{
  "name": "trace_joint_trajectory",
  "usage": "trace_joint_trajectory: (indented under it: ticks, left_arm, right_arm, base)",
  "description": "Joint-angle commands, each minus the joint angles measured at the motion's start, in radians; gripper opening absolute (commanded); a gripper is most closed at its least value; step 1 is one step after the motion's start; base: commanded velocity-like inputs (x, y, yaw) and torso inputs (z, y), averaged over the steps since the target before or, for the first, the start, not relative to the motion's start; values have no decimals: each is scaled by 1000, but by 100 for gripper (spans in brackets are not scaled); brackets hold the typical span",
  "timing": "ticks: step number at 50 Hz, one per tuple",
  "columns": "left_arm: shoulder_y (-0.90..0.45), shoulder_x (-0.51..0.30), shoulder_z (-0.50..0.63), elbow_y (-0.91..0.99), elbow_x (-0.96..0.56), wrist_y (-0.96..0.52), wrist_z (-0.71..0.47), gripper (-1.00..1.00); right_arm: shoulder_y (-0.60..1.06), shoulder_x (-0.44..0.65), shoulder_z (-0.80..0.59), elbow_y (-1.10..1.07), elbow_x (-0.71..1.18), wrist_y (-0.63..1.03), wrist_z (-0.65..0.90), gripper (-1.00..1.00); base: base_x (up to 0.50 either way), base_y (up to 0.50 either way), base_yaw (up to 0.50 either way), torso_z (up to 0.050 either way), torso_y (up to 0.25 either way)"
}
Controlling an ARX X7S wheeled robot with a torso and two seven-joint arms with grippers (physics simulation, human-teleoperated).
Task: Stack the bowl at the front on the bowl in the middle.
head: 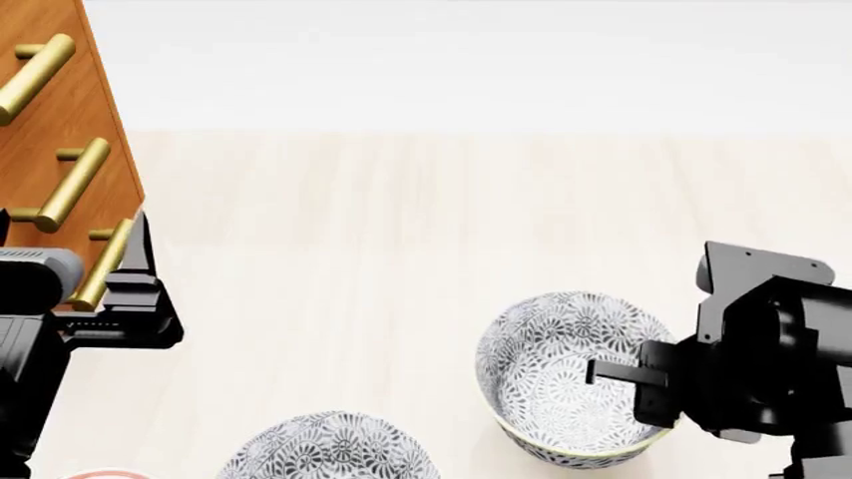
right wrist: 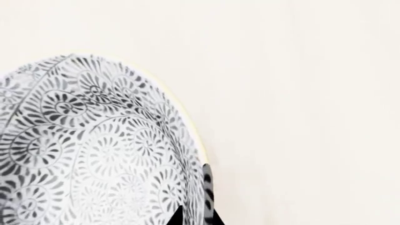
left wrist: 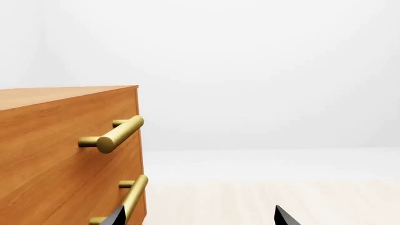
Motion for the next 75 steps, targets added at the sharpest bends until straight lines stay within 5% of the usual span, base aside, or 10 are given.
trace_joint_trajectory:
  ticks: [1,15,41,50,57,75]
  left_arm:
    - [-1,-3,4,-6,-3,5,-2,100]
    - [0,-5,3,-7,-13,5,-7,100]
    - [-6,-15,-7,-13,-41,2,-8,100]
    - [-3,-16,-6,-16,-44,8,-12,100]
    - [-3,-17,-3,-27,-42,16,-14,100]
    - [-12,-18,1,-48,-45,31,-17,100]
  right_arm:
    - [-9,-5,-22,6,-37,-13,-10,-100]
    - [-85,65,192,-356,154,161,142,-100]
    - [-111,72,402,-473,348,260,198,-100]
    - [-141,53,481,-601,468,373,351,-100]
    - [-137,89,425,-642,768,377,582,-100]
    - [-90,148,331,-706,1181,339,867,-100]
  base:
    - [0,0,0,0,0]
    - [0,0,0,0,0]
    - [0,0,0,0,0]
    - [0,0,0,0,0]
    - [0,0,0,0,0]
    - [0,0,0,0,0]
